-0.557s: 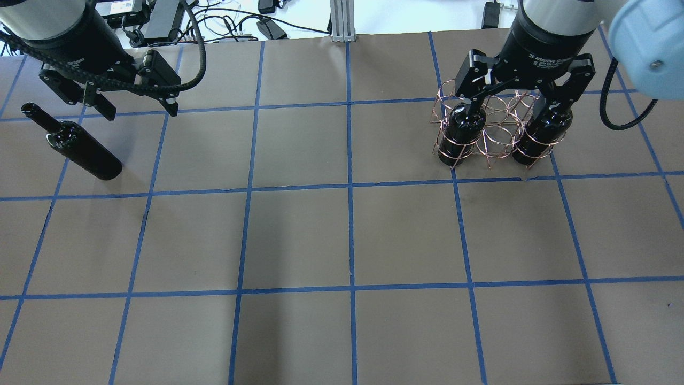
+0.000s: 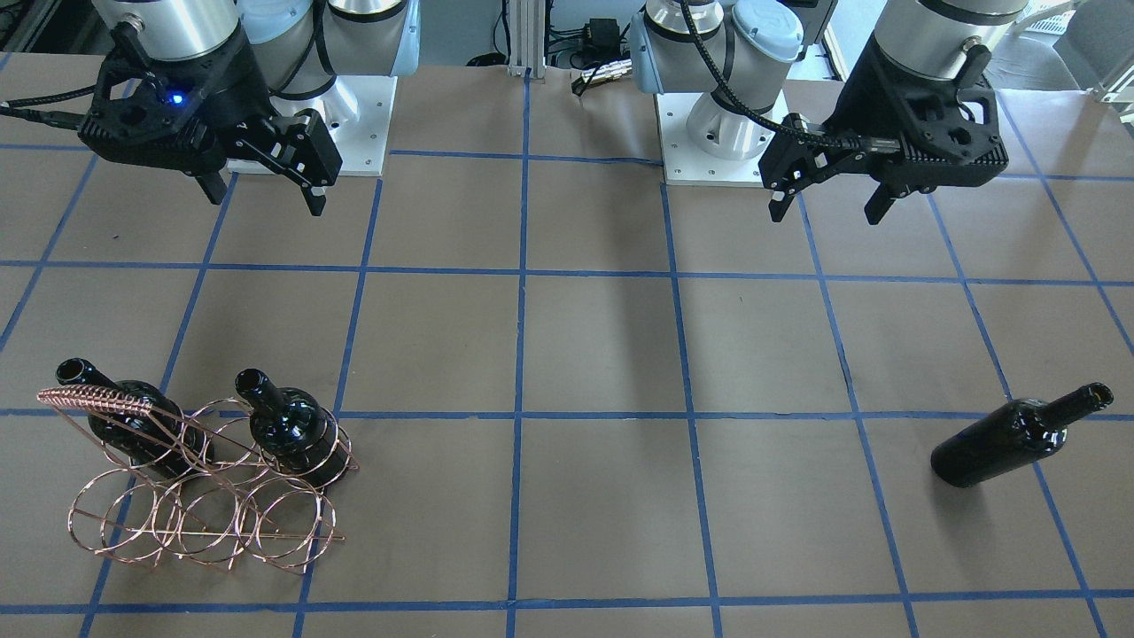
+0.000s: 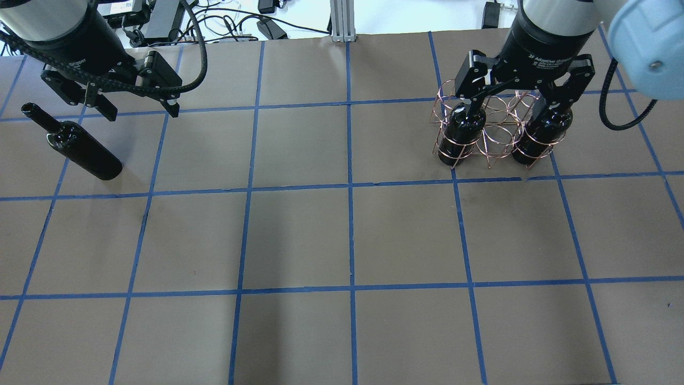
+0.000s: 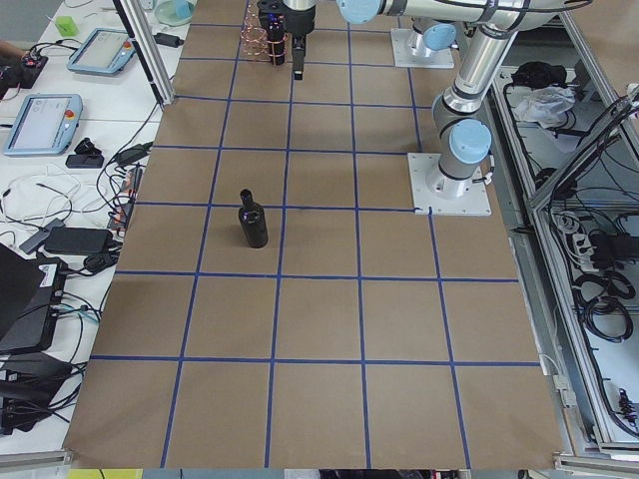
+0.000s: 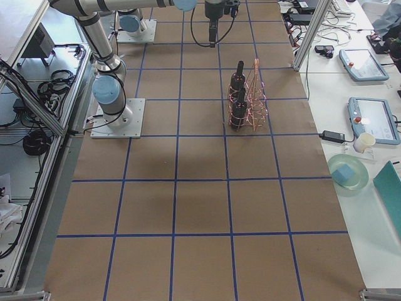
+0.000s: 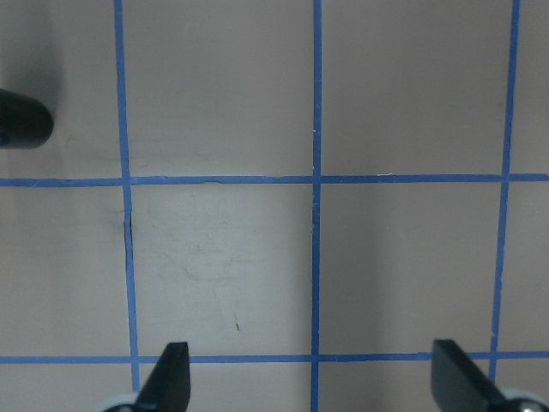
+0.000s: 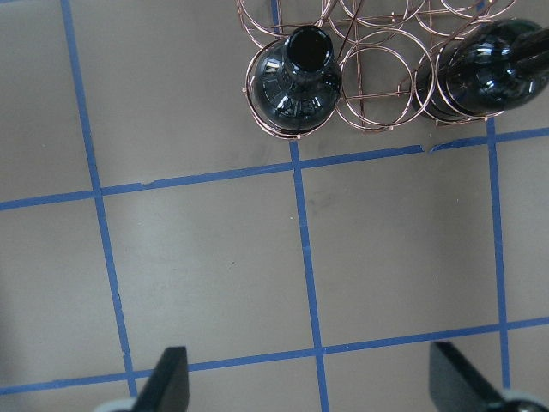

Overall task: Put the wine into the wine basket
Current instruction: 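Move the left gripper toward the neck of the lying dark wine bottle, then lower the left gripper and close it on the bottle neck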

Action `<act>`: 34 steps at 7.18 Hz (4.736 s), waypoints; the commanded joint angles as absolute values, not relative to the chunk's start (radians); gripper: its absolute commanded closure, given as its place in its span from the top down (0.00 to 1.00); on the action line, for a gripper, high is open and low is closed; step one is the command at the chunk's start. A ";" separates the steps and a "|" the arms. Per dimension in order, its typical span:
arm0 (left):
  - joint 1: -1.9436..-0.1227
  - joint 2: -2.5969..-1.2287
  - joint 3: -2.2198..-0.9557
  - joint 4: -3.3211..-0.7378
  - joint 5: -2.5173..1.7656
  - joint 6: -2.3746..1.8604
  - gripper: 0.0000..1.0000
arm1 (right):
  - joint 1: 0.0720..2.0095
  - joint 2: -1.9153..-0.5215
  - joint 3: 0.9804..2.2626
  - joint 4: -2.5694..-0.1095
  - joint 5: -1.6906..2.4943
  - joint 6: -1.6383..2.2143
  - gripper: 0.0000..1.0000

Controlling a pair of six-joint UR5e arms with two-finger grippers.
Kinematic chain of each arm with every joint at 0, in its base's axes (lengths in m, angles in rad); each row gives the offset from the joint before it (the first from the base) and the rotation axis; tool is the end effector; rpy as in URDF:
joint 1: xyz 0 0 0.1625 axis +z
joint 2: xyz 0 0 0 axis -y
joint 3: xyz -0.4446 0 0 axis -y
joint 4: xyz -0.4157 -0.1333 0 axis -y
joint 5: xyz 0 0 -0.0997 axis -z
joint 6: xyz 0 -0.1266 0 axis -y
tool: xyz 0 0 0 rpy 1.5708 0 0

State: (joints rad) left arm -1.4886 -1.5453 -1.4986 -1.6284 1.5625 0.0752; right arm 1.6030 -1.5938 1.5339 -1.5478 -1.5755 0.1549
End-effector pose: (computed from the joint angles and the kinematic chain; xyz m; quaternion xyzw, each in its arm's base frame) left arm -0.0923 -0.5164 0.5250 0.0034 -0.9998 0.0203 0.0026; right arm 0.1490 -0.5045 0.5090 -0.0613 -0.9979 0.0186 0.0006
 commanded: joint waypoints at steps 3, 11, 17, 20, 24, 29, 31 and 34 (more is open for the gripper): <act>-1.485 -1.545 -1.502 -1.635 1.577 0.083 1.00 | 1.605 -1.594 1.534 -1.548 -1.577 0.153 1.00; -1.114 -1.636 -1.474 -1.471 1.569 0.550 1.00 | 1.605 -1.594 1.534 -1.549 -1.577 0.152 1.00; -1.008 -1.902 -1.368 -1.342 1.531 0.686 1.00 | 1.605 -1.594 1.534 -1.549 -1.575 0.138 1.00; -1.008 -1.948 -1.370 -1.341 1.516 0.678 0.99 | 1.605 -1.594 1.534 -1.549 -1.577 0.137 1.00; -1.008 -1.970 -1.371 -1.344 1.514 0.672 0.79 | 1.605 -1.594 1.534 -1.549 -1.577 0.137 1.00; -1.008 -1.983 -1.370 -1.339 1.514 0.672 0.68 | 1.605 -1.594 1.534 -1.548 -1.575 0.137 1.00; -1.008 -1.988 -1.367 -1.328 1.514 0.672 0.64 | 1.605 -1.594 1.534 -1.548 -1.559 0.138 1.00; -1.008 -1.990 -1.368 -1.330 1.517 0.672 0.38 | 1.605 -1.594 1.534 -1.548 -1.559 0.137 1.00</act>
